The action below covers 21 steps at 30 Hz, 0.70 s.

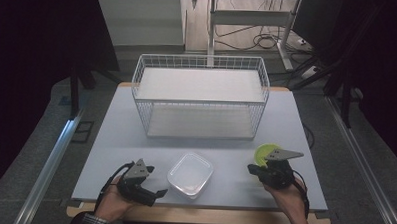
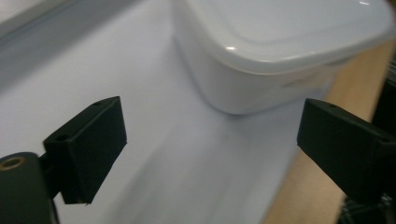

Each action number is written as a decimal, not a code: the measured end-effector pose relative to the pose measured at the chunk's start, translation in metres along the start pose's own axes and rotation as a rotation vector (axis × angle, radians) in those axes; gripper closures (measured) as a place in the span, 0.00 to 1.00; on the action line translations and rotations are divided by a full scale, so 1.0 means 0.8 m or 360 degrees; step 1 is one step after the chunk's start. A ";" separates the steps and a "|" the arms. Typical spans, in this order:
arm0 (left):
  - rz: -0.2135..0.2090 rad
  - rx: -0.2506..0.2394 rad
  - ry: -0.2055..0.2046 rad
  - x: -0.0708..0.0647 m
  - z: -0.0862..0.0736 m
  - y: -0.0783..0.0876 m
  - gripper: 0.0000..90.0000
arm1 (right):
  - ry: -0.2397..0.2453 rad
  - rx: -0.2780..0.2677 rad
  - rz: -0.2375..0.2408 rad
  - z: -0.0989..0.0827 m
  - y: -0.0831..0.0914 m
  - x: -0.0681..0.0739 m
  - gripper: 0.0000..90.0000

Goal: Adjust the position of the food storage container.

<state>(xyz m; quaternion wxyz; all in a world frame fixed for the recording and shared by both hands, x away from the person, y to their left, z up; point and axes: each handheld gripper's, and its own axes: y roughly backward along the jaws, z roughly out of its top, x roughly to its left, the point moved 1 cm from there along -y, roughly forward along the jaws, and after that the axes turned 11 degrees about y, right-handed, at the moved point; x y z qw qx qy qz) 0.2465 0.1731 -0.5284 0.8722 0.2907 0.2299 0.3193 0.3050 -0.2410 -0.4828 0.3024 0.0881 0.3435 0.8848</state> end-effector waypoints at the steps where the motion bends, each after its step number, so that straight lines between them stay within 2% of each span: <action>1: 0.0000 0.0018 -0.0027 -0.006 -0.001 -0.001 0.11 | 0.0000 -0.0008 0.0016 0.001 -0.001 0.001 0.98; 4: 0.0021 0.0070 -0.0085 -0.016 -0.003 -0.004 0.19 | 0.0005 -0.0014 0.0059 0.004 -0.005 0.007 0.97; 5: 0.0025 0.0087 -0.0084 -0.019 -0.004 -0.004 0.21 | 0.0008 -0.0013 0.0076 0.004 -0.007 0.008 0.97; 8: -0.0006 0.0112 -0.0061 -0.021 -0.004 -0.005 0.32 | 0.0022 0.0000 0.0104 0.006 -0.013 0.012 0.97; 9: -0.0025 0.0122 -0.0060 -0.022 -0.004 -0.005 0.39 | 0.0034 0.0011 0.0108 0.008 -0.015 0.014 0.97; 10: -0.0045 0.0122 -0.0063 -0.023 -0.003 -0.006 0.39 | 0.0038 0.0018 0.0111 0.009 -0.017 0.016 0.97; 11: -0.0064 0.0128 -0.0069 -0.024 -0.003 -0.007 0.47 | 0.0066 0.0038 0.0107 0.012 -0.023 0.020 0.97; 12: -0.0076 0.0131 -0.0064 -0.025 -0.002 -0.008 0.47 | 0.0066 0.0038 0.0107 0.012 -0.023 0.020 0.97; 16: -0.0071 0.0133 -0.0045 -0.030 0.001 -0.012 0.61 | 0.0106 0.0047 0.0126 0.020 -0.036 0.031 0.97; 19: -0.0057 0.0148 -0.0026 -0.030 0.002 -0.014 0.72 | 0.0169 0.0068 0.0133 0.029 -0.049 0.041 0.97; 21: -0.0065 0.0149 0.0004 -0.027 0.003 -0.015 0.73 | 0.0176 0.0067 0.0131 0.031 -0.052 0.042 0.97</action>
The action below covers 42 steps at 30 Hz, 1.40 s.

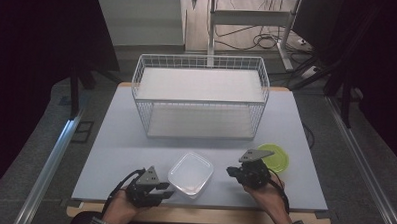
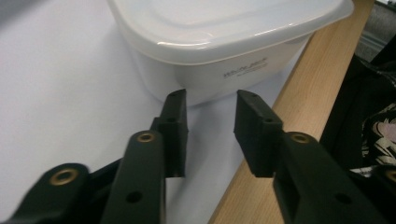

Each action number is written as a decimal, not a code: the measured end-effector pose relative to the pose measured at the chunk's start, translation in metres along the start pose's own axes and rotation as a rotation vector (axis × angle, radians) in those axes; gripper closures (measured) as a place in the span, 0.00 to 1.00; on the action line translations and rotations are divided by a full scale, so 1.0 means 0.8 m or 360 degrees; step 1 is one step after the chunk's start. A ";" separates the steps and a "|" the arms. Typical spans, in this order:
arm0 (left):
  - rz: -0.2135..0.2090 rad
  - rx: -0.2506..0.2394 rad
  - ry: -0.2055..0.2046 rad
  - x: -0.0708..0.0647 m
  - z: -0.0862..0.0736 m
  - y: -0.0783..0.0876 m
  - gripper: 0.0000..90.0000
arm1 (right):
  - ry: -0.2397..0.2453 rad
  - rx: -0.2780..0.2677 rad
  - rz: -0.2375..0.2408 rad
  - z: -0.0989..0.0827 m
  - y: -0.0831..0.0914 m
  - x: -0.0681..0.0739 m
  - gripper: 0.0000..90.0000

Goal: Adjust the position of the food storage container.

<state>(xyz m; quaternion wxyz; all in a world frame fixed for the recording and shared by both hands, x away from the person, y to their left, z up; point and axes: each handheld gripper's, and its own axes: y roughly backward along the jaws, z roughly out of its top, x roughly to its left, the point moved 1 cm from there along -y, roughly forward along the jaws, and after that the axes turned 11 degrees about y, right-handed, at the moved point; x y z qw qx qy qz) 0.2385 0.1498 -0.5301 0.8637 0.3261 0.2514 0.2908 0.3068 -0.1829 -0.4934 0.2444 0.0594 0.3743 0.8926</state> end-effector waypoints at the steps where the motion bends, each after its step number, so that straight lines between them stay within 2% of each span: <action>1: 0.0000 0.0001 0.0014 0.002 0.001 0.000 0.75 | 0.0000 0.0001 0.0003 0.002 -0.002 0.000 0.97; 5: -0.0008 -0.0018 0.0112 0.010 0.005 -0.002 0.80 | 0.0020 0.0012 -0.0017 0.010 -0.014 0.001 0.96; 8: -0.0016 -0.0036 0.0177 0.013 0.008 -0.005 0.83 | -0.0012 0.0028 -0.0029 0.016 -0.026 -0.001 0.96; 10: 0.0002 -0.0047 0.0219 0.015 0.013 -0.009 0.84 | -0.0029 0.0050 -0.0044 0.022 -0.037 -0.003 0.96; 15: -0.0005 -0.0069 0.0270 0.019 0.023 -0.017 0.86 | -0.0048 0.0054 -0.0033 0.024 -0.040 -0.003 0.98; 22: 0.0079 -0.0099 0.0308 0.038 0.041 -0.026 0.88 | -0.0100 0.0090 -0.0040 0.021 -0.038 0.001 0.99; 27: 0.0117 -0.0111 0.0309 0.047 0.052 -0.032 0.88 | -0.0087 0.0095 -0.0007 0.020 -0.036 0.009 0.99; 30: 0.0093 -0.0127 0.0330 0.052 0.056 -0.035 0.88 | -0.0082 0.0096 0.0013 0.018 -0.033 0.015 0.99; 37: 0.0088 -0.0144 0.0346 0.055 0.058 -0.037 0.88 | -0.0066 0.0094 0.0047 0.016 -0.031 0.019 0.99; 40: 0.0038 -0.0160 0.0357 0.056 0.060 -0.041 0.86 | -0.0058 0.0092 0.0091 0.017 -0.032 0.023 0.98; 42: 0.0095 -0.0166 0.0334 0.054 0.063 -0.044 0.86 | -0.0044 0.0126 0.0034 0.019 -0.032 0.025 0.99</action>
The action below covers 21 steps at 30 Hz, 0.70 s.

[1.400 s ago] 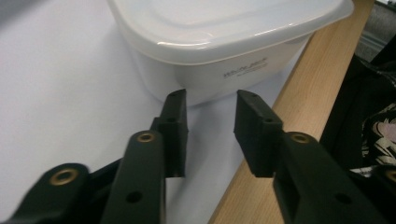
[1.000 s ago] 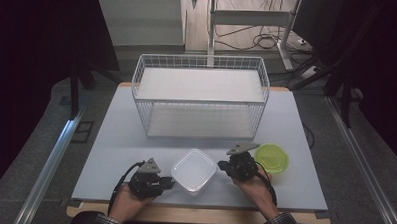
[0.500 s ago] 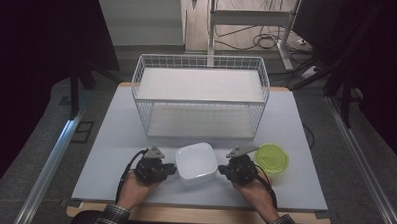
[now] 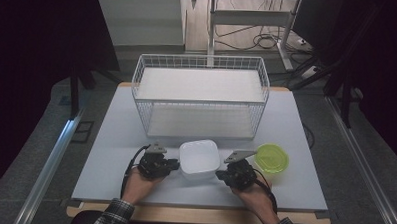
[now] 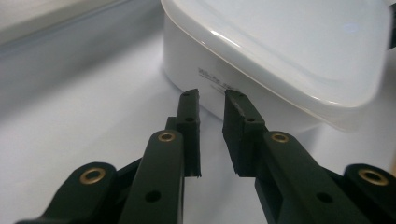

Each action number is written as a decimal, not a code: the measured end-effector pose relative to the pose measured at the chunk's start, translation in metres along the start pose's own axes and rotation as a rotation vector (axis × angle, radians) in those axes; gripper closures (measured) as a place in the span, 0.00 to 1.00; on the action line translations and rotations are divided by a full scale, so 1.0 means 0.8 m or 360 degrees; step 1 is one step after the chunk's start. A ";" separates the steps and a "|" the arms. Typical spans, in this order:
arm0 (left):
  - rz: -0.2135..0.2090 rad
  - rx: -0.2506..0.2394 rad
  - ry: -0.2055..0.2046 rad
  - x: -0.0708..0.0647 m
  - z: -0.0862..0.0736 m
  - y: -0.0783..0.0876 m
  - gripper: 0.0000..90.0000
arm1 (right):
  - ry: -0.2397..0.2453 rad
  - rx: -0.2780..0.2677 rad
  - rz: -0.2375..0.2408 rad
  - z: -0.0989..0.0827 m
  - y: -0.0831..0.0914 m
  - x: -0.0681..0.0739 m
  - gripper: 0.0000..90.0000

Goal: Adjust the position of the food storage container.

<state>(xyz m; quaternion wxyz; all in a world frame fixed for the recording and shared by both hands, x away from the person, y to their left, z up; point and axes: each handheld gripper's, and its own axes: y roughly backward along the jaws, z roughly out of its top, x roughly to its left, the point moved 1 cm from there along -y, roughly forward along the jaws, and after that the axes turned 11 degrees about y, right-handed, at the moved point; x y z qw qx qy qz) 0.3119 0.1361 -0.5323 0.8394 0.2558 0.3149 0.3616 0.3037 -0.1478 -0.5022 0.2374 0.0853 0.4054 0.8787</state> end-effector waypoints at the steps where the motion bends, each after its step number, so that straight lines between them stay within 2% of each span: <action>1: 0.0019 -0.0004 -0.0007 0.000 0.001 0.000 0.86 | 0.0002 0.0008 -0.0031 0.000 0.000 -0.001 0.99; 5: 0.0031 -0.0027 0.0039 0.005 0.002 0.004 0.88 | -0.0045 0.0065 -0.0198 0.000 0.000 -0.017 0.99; 6: 0.0030 -0.0030 0.0044 0.007 0.002 0.004 0.89 | -0.0085 0.0051 -0.0208 0.001 -0.002 -0.026 0.99; 7: 0.0028 -0.0031 0.0063 0.008 0.003 0.003 0.89 | -0.0101 0.0030 -0.0196 0.002 -0.004 -0.031 0.99; 8: 0.0043 -0.0034 0.0064 0.008 0.006 0.000 0.91 | -0.0131 -0.0039 -0.0121 0.005 -0.012 -0.040 0.99; 11: 0.0050 -0.0038 0.0068 0.007 0.009 -0.004 0.94 | -0.0115 -0.0041 -0.0113 0.008 -0.018 -0.041 0.99; 13: 0.0074 -0.0034 0.0056 0.006 0.010 -0.005 0.95 | -0.0098 -0.0041 -0.0095 0.009 -0.018 -0.039 0.99; 16: 0.0040 -0.0019 0.0085 0.007 0.009 -0.003 0.96 | -0.0097 -0.0049 -0.0069 0.009 -0.012 -0.031 0.99; 21: 0.0022 -0.0016 0.0077 0.001 0.007 0.002 0.97 | -0.0076 -0.0034 -0.0064 0.005 -0.008 -0.021 0.99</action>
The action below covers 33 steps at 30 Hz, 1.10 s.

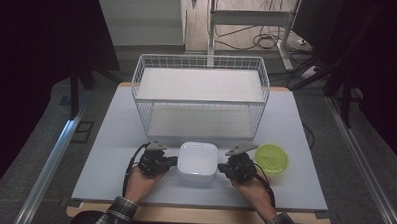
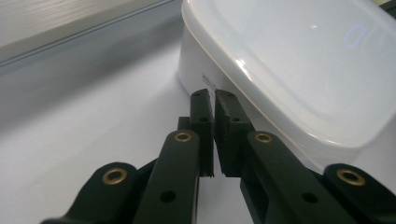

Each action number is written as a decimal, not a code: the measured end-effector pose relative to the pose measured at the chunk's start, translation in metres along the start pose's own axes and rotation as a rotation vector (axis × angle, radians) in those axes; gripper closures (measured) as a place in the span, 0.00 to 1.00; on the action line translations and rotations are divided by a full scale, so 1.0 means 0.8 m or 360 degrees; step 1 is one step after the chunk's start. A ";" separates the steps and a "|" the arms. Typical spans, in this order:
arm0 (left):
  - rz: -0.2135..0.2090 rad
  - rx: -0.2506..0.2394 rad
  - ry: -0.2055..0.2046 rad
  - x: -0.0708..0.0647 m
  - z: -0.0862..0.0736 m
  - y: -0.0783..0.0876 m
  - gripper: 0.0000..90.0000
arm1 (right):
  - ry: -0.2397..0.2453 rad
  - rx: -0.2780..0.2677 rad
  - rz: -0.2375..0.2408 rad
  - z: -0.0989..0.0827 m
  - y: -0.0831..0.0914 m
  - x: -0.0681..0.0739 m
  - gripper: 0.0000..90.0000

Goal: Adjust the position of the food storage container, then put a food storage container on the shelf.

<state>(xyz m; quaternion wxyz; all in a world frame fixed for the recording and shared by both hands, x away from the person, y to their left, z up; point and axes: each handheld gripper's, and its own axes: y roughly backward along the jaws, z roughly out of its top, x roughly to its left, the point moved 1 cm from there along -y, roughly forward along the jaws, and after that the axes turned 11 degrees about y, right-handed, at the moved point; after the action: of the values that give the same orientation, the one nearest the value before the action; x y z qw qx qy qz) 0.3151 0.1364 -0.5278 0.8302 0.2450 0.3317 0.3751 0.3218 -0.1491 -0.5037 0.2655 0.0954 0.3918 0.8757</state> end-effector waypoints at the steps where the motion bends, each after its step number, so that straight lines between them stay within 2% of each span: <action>1: -0.0005 0.0006 0.0005 -0.002 -0.001 0.000 0.97 | -0.0006 0.0002 0.0007 -0.001 0.001 0.001 0.99; 8: -0.0032 0.0028 0.0001 -0.010 -0.009 0.004 0.97 | -0.0002 0.0010 -0.0007 -0.005 0.005 0.000 0.99; 14: -0.0029 0.0059 -0.0032 -0.017 -0.017 0.006 0.96 | 0.0004 0.0008 -0.0011 -0.006 0.006 0.000 0.99; 17: -0.0040 0.0041 -0.0011 -0.012 -0.018 0.012 0.87 | 0.0027 -0.0004 -0.0020 -0.007 0.011 0.001 0.98; 19: -0.0006 0.0020 -0.0027 -0.009 -0.020 0.019 0.85 | 0.0035 -0.0005 -0.0032 -0.008 0.013 0.001 0.97; 21: -0.0001 -0.0027 -0.0069 -0.007 -0.022 0.030 0.75 | 0.0038 -0.0013 -0.0051 -0.011 0.018 0.000 0.94; 23: 0.0021 -0.0038 -0.0117 -0.007 -0.023 0.035 0.48 | 0.0009 -0.0053 -0.0042 -0.016 0.029 -0.004 0.85; 24: 0.0037 -0.0037 -0.0136 -0.007 -0.024 0.036 0.48 | 0.0009 -0.0053 -0.0042 -0.016 0.029 -0.004 0.85; 26: 0.0040 -0.0038 -0.0165 -0.005 -0.024 0.036 0.37 | 0.0003 -0.0081 -0.0045 -0.016 0.035 -0.006 0.79; 29: 0.0035 -0.0033 -0.0170 -0.004 -0.023 0.032 0.25 | -0.0024 -0.0108 -0.0037 -0.017 0.040 -0.009 0.66; 33: 0.0003 -0.0057 -0.0184 -0.001 -0.024 0.031 0.17 | -0.0031 -0.0115 -0.0027 -0.017 0.039 -0.010 0.53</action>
<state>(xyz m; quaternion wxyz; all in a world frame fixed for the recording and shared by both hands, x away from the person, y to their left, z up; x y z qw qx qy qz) 0.2890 0.1535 -0.5235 0.8519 0.2516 0.2761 0.3670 0.3109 -0.1795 -0.4894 0.2800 0.0909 0.3582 0.8860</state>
